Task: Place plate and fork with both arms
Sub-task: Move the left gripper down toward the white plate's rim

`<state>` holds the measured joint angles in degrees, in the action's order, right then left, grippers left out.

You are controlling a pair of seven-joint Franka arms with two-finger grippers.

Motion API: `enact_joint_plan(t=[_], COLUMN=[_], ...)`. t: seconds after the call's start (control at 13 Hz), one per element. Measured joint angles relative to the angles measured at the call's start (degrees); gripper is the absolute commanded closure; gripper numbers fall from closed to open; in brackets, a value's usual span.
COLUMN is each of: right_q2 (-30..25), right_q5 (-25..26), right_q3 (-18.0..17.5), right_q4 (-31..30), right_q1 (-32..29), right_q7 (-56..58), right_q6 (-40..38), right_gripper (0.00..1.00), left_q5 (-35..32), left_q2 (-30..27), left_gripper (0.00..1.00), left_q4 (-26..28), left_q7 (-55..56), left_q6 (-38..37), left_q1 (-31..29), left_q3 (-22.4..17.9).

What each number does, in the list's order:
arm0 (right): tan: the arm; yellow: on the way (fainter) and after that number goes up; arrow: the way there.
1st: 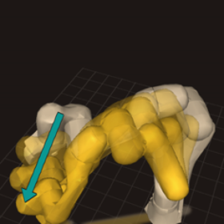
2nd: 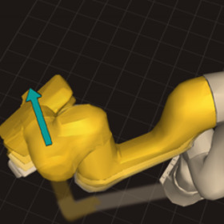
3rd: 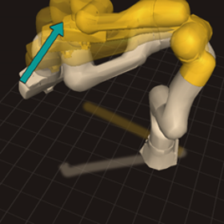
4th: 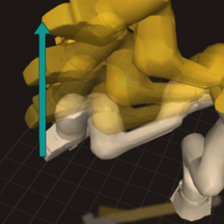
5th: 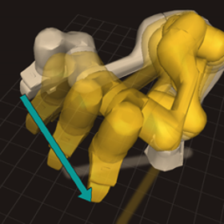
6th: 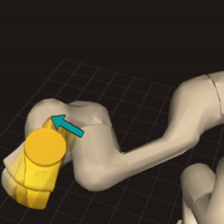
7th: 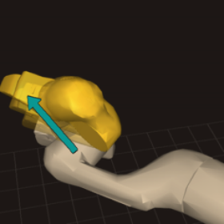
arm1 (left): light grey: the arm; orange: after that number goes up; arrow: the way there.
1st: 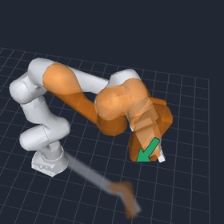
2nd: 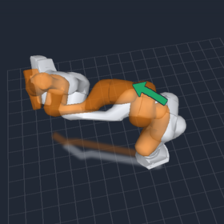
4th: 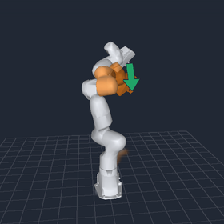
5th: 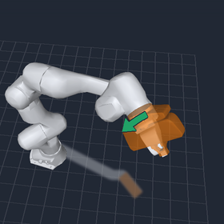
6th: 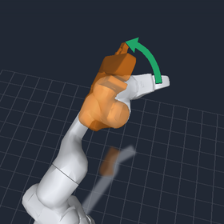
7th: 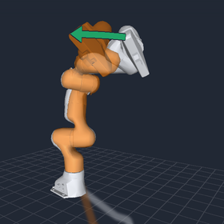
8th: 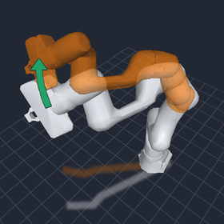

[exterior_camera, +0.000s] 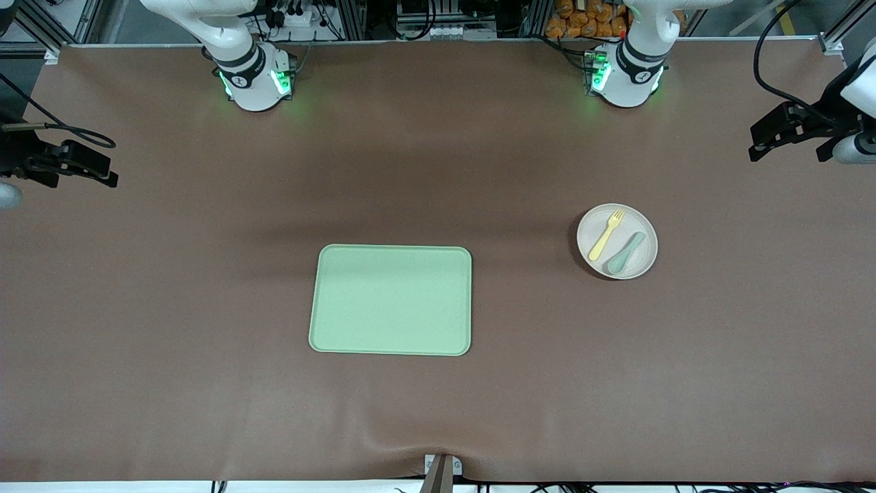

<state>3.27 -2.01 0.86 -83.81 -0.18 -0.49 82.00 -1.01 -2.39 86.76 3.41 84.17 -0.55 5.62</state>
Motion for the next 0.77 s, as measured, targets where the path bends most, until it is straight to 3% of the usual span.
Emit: enact_joint_plan(t=[0.54, 0.77], right_q2=[0.00, 0.02], right_q5=[0.00, 0.00], right_q3=[0.00, 0.00], right_q4=[0.00, 0.00], right_q1=[0.00, 0.00], right_q7=[0.00, 0.00], right_q6=[-0.02, -0.03], right_gripper=[0.00, 0.00], left_q5=[-0.06, -0.13], left_q2=[0.82, 3.68], left_gripper=[0.00, 0.00], left_q4=[0.91, 6.91], left_q7=[-0.10, -0.11], left_q6=[-0.13, 7.64], left_q1=[0.00, -0.43], left_q3=[0.01, -0.02])
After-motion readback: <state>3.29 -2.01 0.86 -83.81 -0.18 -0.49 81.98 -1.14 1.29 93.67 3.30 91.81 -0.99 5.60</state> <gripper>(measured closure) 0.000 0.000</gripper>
